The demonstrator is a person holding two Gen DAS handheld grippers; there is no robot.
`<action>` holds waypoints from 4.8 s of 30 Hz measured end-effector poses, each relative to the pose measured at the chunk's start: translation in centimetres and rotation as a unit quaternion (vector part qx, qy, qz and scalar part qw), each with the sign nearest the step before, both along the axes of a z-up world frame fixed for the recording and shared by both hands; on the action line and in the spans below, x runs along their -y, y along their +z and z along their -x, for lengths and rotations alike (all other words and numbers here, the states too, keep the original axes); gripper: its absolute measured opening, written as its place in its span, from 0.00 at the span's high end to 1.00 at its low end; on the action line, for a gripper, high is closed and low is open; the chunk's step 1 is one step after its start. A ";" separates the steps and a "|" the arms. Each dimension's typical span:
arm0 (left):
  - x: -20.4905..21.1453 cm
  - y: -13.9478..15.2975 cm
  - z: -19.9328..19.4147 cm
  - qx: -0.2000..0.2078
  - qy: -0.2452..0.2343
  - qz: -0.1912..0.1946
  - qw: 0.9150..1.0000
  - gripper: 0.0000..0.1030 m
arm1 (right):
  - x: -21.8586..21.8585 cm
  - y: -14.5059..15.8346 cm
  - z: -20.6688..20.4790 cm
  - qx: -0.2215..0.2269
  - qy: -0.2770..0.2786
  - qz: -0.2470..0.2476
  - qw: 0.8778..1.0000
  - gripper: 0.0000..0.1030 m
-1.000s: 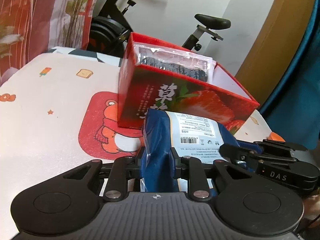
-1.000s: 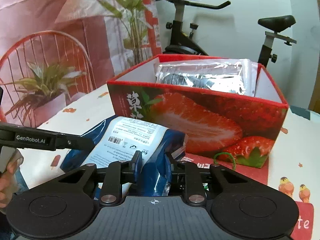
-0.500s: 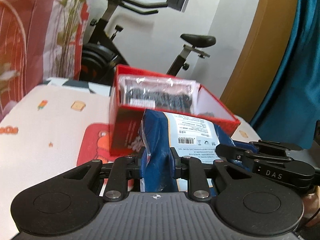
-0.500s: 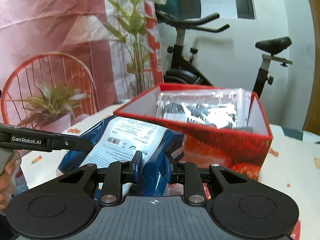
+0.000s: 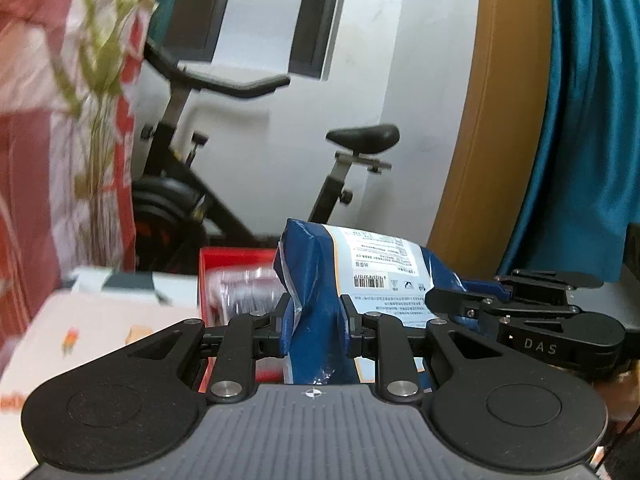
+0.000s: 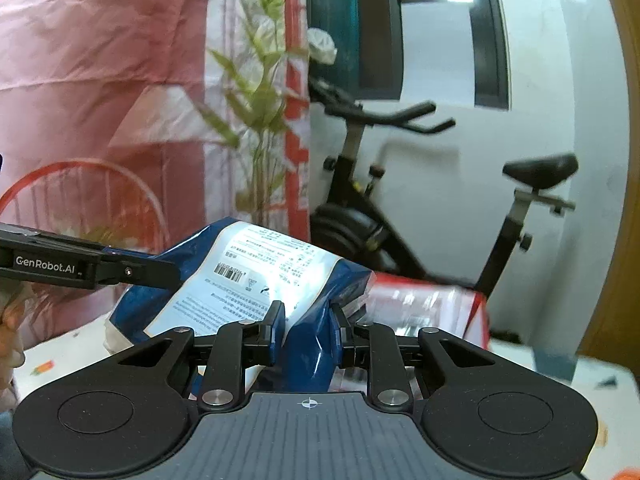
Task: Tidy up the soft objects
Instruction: 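Close both tools on the blue packet and lift it, then lower the blue packet into the red box and open both tools, then withdraw both open tools up from the red box, then lower both tools onto the black eye mask beside the box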
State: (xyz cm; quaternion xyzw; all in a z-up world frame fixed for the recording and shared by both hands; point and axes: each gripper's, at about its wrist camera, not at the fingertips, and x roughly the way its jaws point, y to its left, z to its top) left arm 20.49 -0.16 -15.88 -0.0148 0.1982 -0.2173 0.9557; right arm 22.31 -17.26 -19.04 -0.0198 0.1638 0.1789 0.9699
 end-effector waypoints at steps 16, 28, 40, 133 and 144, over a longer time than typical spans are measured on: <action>4.1 -0.9 -12.1 -0.006 0.020 -0.061 0.998 0.76 | 0.5 1.1 -12.6 0.064 -0.023 0.117 0.991 0.79; 3.3 -6.9 -15.7 -0.128 0.012 -0.078 0.989 0.83 | 0.4 -6.6 -17.5 -0.059 -0.018 0.148 0.987 0.80; 3.0 -8.2 -15.9 -0.187 -0.014 -0.097 0.977 0.83 | 0.9 -7.2 -18.9 -0.204 -0.007 0.119 0.972 0.84; -2.0 -13.8 6.9 -0.130 0.068 -0.095 0.985 0.00 | 0.7 -15.8 8.9 -0.175 -0.091 -0.066 0.978 0.11; -2.1 -14.9 6.2 -0.165 0.044 -0.067 0.983 0.13 | -0.2 -17.3 7.9 -0.208 -0.067 -0.077 0.973 0.10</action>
